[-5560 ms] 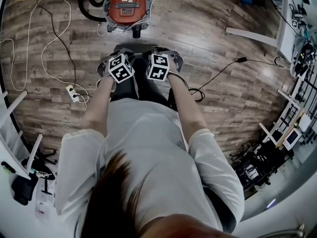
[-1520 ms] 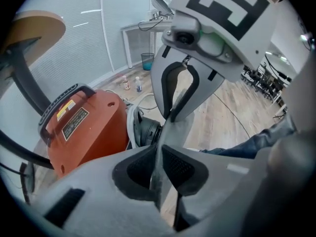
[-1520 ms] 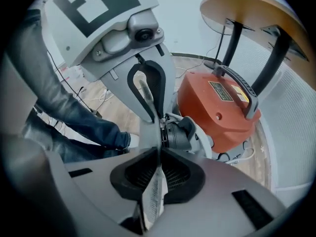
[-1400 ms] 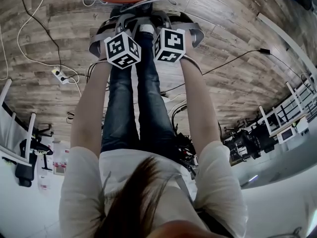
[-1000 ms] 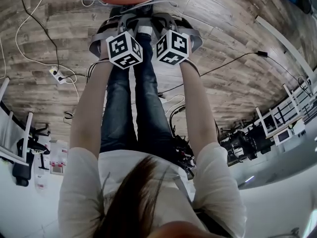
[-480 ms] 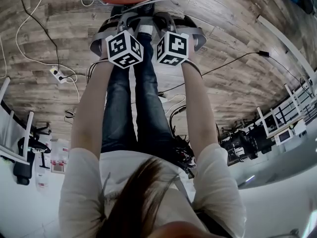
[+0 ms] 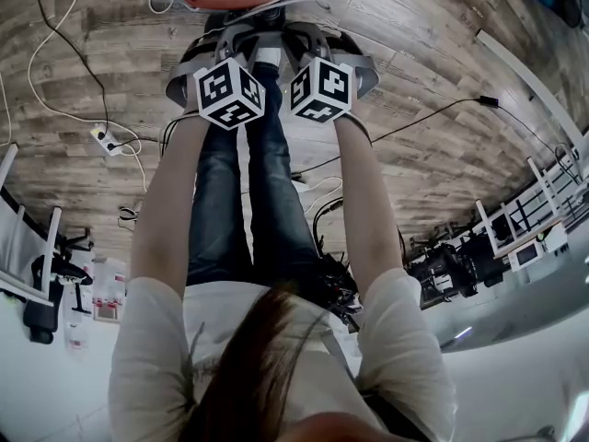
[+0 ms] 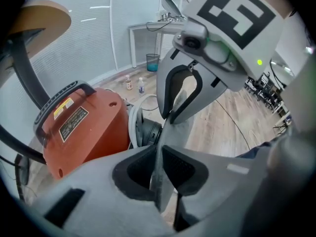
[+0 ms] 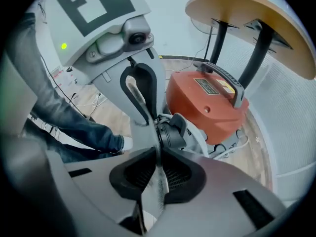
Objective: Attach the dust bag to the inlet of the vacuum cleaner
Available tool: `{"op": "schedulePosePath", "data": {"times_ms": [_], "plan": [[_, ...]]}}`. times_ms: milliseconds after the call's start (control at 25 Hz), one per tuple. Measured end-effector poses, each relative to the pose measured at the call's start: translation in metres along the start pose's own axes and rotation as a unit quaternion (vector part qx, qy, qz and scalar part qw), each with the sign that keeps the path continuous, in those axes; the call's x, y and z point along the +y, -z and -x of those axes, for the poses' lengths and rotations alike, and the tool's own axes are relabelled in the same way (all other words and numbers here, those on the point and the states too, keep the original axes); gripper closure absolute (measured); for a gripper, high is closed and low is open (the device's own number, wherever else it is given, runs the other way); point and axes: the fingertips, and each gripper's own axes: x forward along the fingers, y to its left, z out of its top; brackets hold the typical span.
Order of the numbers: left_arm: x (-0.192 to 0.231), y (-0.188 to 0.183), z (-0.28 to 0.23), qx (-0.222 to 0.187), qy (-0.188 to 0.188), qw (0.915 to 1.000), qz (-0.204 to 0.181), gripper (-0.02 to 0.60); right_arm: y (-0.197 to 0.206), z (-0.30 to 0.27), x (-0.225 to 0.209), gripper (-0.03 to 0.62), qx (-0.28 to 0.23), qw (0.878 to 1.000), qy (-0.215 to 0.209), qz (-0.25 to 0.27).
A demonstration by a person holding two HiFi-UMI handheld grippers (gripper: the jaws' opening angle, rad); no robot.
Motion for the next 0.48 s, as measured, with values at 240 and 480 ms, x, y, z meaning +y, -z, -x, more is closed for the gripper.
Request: {"op": "schedulePosePath", "data": {"times_ms": [240, 480], "plan": [[0.0069, -0.0116, -0.0051, -0.005, -0.007, 0.9999, 0.006, 0.525, 0.0065, 0.0000, -0.0095, 0.546, -0.003, 0.999, 0.007, -0.031], [0.0061, -0.0072, -0.0049, -0.011, -0.005, 0.9998, 0.012, 0.525, 0.0037, -0.0012, -0.0083, 0.546, 0.006, 1.000, -0.008, 0.012]]}}
